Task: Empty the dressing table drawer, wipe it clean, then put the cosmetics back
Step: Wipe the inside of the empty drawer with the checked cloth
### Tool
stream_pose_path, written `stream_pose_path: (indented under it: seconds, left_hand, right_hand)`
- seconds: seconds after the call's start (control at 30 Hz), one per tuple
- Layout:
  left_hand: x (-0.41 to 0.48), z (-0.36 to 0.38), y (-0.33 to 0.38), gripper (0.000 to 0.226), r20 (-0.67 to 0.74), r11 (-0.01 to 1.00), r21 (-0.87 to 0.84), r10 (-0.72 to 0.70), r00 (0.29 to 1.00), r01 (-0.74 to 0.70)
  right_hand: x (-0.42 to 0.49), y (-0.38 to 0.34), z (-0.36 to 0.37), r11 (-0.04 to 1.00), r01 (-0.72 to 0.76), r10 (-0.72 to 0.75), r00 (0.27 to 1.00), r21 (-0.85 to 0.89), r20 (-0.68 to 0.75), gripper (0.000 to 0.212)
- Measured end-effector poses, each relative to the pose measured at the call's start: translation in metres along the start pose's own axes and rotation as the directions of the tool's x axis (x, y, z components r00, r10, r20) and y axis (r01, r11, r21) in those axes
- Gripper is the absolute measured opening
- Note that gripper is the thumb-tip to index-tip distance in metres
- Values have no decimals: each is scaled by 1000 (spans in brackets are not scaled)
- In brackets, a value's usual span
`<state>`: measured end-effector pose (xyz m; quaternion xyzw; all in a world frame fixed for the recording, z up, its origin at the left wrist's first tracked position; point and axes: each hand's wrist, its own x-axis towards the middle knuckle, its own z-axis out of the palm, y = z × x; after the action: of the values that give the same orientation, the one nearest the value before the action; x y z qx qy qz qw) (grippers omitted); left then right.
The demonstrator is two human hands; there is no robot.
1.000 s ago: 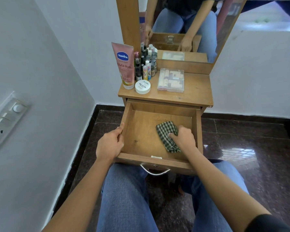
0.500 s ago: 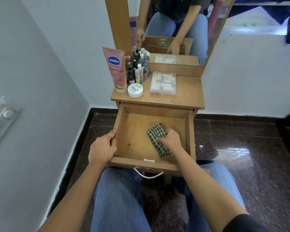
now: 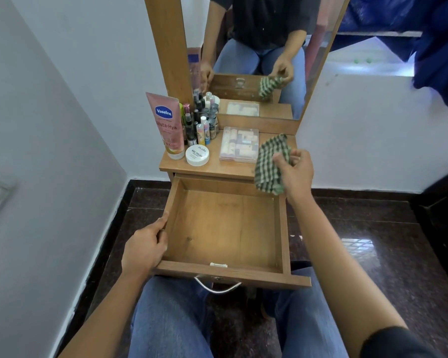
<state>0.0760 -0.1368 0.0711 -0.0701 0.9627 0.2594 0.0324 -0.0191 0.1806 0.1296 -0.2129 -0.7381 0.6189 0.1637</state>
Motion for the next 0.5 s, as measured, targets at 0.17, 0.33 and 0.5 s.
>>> stream_pose_path:
  seconds: [0.17,0.33,0.5]
  left_hand:
    - [0,-2,3,51,2,1000,1,-9,1000,9]
    - [1,-2,1,51,-4,1000,-14,-11,1000,11]
    - [1,-1,2,51,-16,1000,-16,-11,1000,10]
  right_hand:
    - [47,16,-1,881,133,-123,991,-455,53,41]
    - [29,40,1,568,487,-367,872,-663,325,48]
    - [26,53,14,353,496,-242,867,-793,435,55]
